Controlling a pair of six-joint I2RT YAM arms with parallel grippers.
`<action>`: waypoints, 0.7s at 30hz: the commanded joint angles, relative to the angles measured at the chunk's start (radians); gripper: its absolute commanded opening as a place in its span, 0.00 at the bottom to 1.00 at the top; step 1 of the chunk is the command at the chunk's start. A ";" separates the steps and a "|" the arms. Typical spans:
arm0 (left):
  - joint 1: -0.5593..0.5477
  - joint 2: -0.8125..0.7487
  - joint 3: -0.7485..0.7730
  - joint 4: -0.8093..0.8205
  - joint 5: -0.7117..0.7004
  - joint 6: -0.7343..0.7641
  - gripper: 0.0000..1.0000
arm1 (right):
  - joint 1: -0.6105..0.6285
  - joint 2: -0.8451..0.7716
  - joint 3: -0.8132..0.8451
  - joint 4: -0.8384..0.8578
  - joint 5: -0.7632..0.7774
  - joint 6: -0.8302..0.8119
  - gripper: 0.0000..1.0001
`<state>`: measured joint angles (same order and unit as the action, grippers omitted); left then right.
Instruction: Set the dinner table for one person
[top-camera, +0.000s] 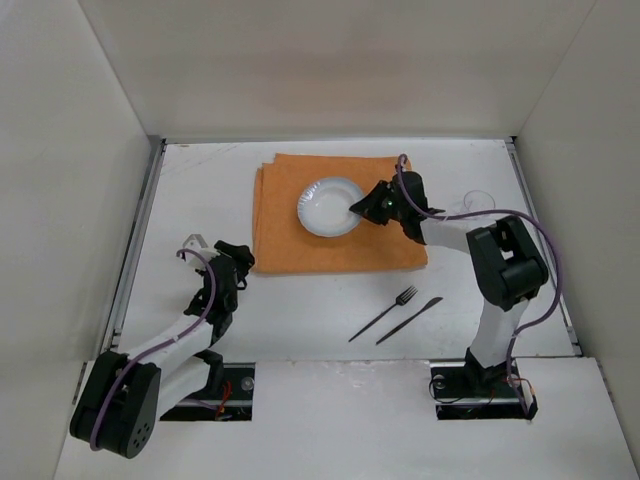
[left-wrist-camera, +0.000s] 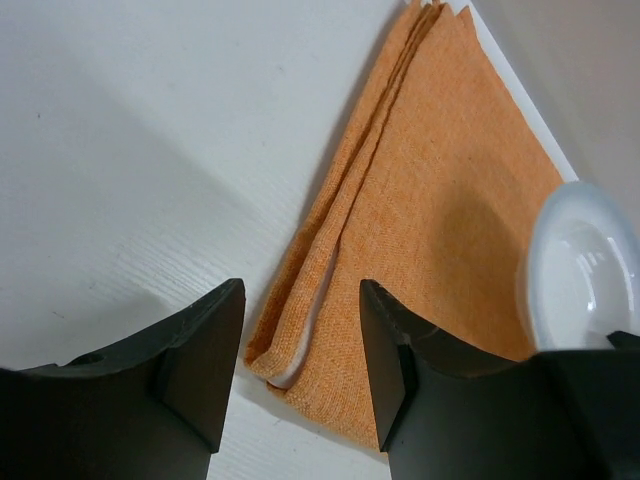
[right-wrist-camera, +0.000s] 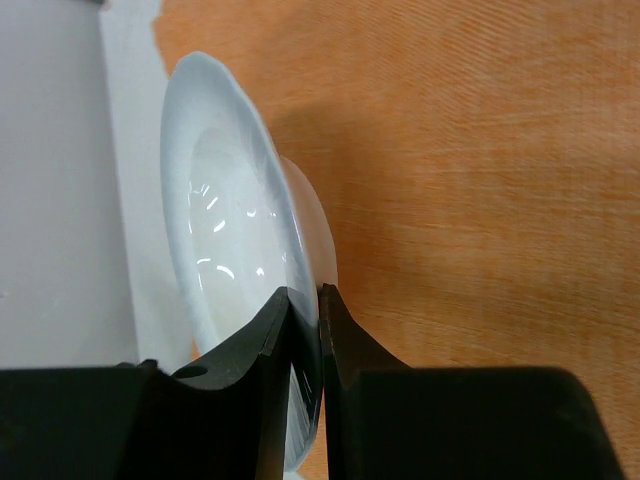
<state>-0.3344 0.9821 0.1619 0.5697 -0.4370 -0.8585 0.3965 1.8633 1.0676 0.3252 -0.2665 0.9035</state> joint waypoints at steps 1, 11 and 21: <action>-0.007 -0.008 -0.009 0.076 0.009 -0.008 0.47 | -0.006 0.000 0.055 0.049 0.000 0.031 0.11; -0.019 0.018 -0.002 0.088 0.001 -0.007 0.47 | -0.006 0.073 0.055 0.014 0.073 0.041 0.16; -0.031 0.032 0.002 0.096 0.000 0.003 0.47 | -0.005 0.027 0.028 -0.078 0.156 -0.011 0.53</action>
<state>-0.3569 1.0145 0.1612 0.6094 -0.4259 -0.8581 0.3927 1.9392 1.0851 0.2531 -0.1600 0.9245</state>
